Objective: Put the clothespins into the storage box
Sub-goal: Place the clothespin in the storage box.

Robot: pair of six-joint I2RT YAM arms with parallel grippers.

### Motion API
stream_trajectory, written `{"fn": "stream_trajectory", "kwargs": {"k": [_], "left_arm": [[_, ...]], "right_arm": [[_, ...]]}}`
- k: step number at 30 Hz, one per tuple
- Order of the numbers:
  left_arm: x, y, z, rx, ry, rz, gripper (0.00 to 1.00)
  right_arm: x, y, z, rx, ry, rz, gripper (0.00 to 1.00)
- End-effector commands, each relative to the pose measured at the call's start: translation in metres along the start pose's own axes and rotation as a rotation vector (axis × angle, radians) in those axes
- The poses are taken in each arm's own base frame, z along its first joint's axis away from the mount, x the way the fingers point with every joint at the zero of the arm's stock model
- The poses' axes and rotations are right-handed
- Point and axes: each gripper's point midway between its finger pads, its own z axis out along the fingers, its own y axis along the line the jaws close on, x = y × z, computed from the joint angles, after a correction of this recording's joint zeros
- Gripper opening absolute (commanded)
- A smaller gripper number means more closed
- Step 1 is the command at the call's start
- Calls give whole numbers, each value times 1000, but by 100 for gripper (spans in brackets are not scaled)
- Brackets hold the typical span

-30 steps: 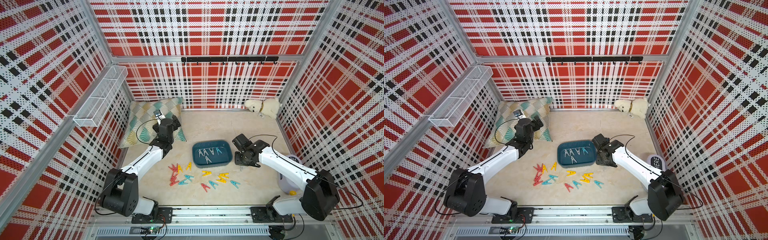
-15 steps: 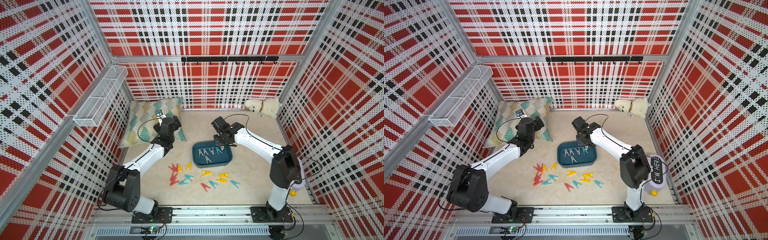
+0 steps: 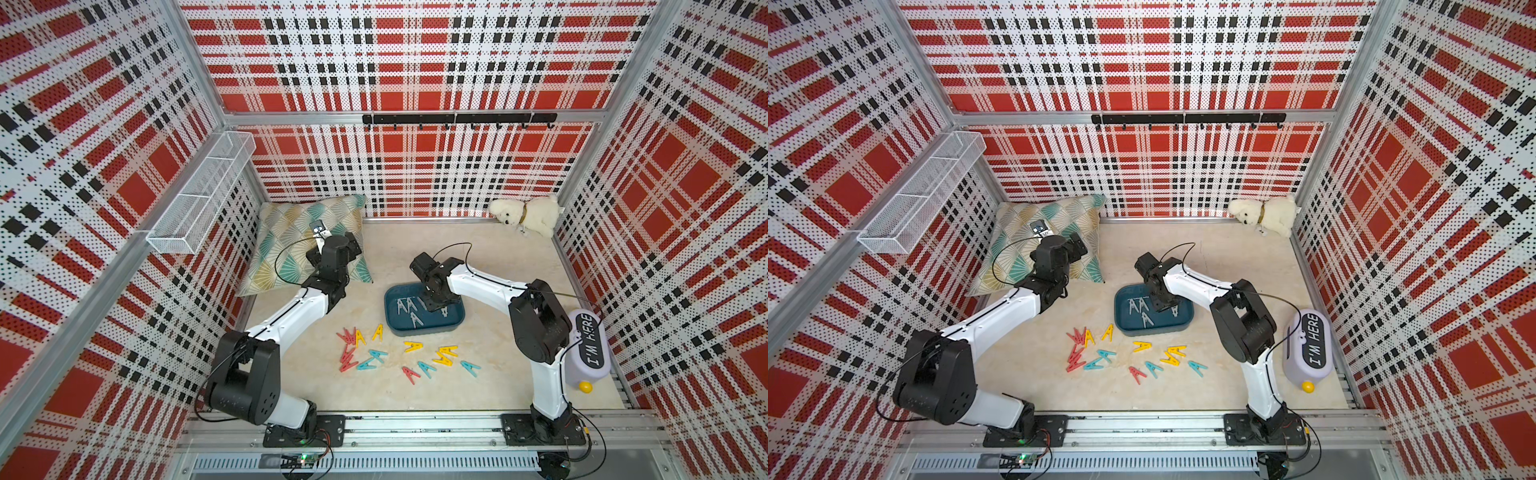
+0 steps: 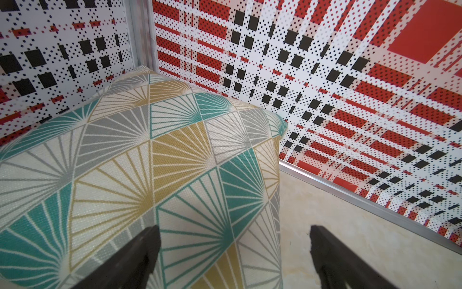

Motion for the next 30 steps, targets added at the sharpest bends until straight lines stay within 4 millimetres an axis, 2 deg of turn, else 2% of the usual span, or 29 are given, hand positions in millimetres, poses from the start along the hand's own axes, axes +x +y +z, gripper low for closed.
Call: {"fn": "stream_trajectory", "kwargs": {"k": [1, 18, 23, 25, 30], "left_arm": [[-21, -3, -6, 2, -38, -10, 99], [-27, -6, -6, 9, -44, -13, 99], [-27, -4, -8, 5, -48, -13, 99], [-28, -4, -9, 8, -50, -16, 99], [-31, -6, -9, 16, -52, -21, 99]], "right_arm": [[12, -7, 9, 39, 26, -13, 9], [22, 2, 46, 29, 72, -12, 12], [17, 0, 38, 13, 51, 10, 18], [10, 0, 27, 1, 26, 20, 24], [-9, 0, -5, -39, -45, 38, 27]]}}
